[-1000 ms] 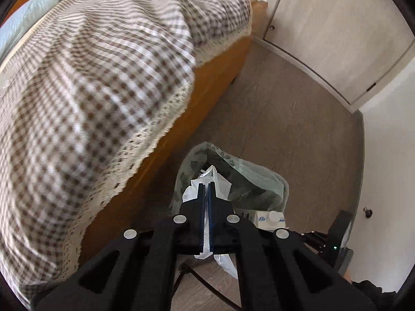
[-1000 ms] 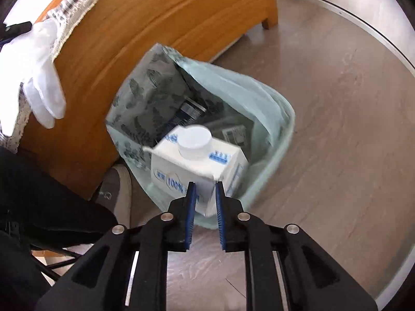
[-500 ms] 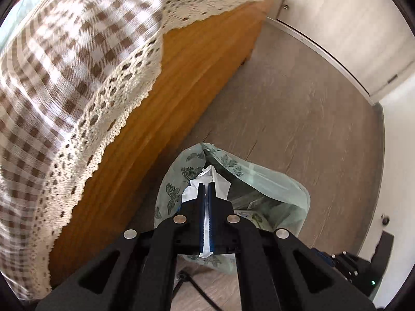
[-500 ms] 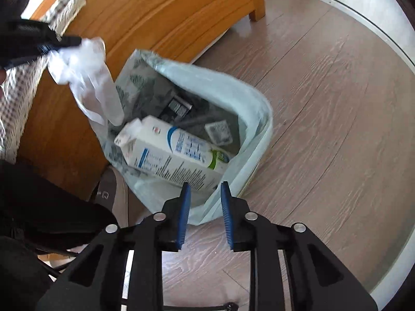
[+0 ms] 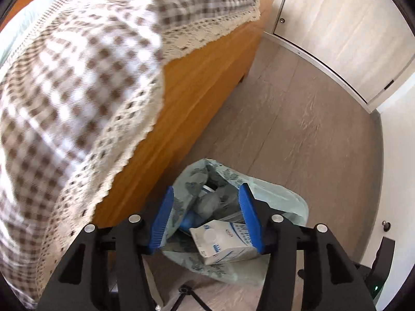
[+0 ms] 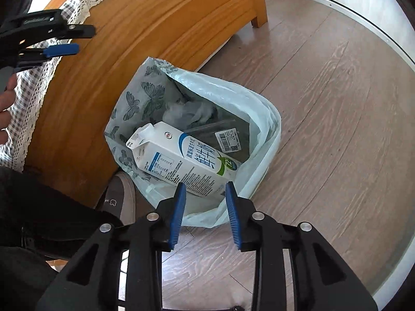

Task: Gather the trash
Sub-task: 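Open the right tool to drop the carton while the left tool releases the wrap, then move both tools back over the bed toward the remaining trash, then grasp the red-white snack bag with the left tool while the right tool reaches the clear container, then carry the snack bag to the floor trash bag and open the left tool, then move both tools back over the bed toward the tissue and blue cap, then grasp the white tissue with the left tool while the right tool grasps the blue cap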

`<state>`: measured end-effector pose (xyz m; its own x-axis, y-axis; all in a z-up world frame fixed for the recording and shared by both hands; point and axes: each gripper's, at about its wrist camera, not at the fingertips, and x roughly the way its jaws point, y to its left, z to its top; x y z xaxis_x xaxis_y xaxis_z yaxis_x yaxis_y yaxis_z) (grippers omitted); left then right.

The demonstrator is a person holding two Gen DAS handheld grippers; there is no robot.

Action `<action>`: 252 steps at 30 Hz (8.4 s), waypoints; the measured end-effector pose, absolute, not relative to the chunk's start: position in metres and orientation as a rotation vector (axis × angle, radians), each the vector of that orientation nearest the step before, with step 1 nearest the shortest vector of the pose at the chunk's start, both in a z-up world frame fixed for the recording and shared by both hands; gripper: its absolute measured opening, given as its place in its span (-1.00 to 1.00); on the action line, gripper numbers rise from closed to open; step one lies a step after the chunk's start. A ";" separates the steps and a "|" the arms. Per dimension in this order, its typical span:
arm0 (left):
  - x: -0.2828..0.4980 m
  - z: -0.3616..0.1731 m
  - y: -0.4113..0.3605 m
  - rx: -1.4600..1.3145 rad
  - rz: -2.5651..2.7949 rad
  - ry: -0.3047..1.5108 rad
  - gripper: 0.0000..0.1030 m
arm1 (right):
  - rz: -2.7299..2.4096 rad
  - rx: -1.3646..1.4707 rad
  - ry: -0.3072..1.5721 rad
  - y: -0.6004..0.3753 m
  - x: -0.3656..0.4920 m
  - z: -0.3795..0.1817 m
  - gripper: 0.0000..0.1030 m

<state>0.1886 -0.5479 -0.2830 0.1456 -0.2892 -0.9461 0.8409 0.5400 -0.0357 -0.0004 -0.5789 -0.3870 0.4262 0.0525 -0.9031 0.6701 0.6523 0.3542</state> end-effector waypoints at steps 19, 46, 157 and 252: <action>0.216 -0.207 -0.487 0.448 -0.916 1.062 0.19 | -0.570 0.527 1.105 -0.580 0.055 -0.311 0.15; 0.475 -0.076 0.015 -0.389 -0.217 0.755 0.68 | -0.155 -0.048 0.786 -0.385 0.320 -0.106 0.25; 0.196 -0.256 -0.527 0.295 -0.810 1.517 -0.59 | -0.379 0.703 1.090 -0.603 0.032 -0.366 0.01; 0.507 -0.148 0.078 -0.569 -0.226 0.957 -0.98 | 0.265 -0.075 0.867 -0.156 0.486 -0.168 0.16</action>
<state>0.5070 0.0780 -0.1482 0.5668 -0.4242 -0.7063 -0.0641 0.8320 -0.5511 0.4863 -0.1559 -0.1679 0.6168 0.1996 -0.7614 -0.2600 0.9647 0.0422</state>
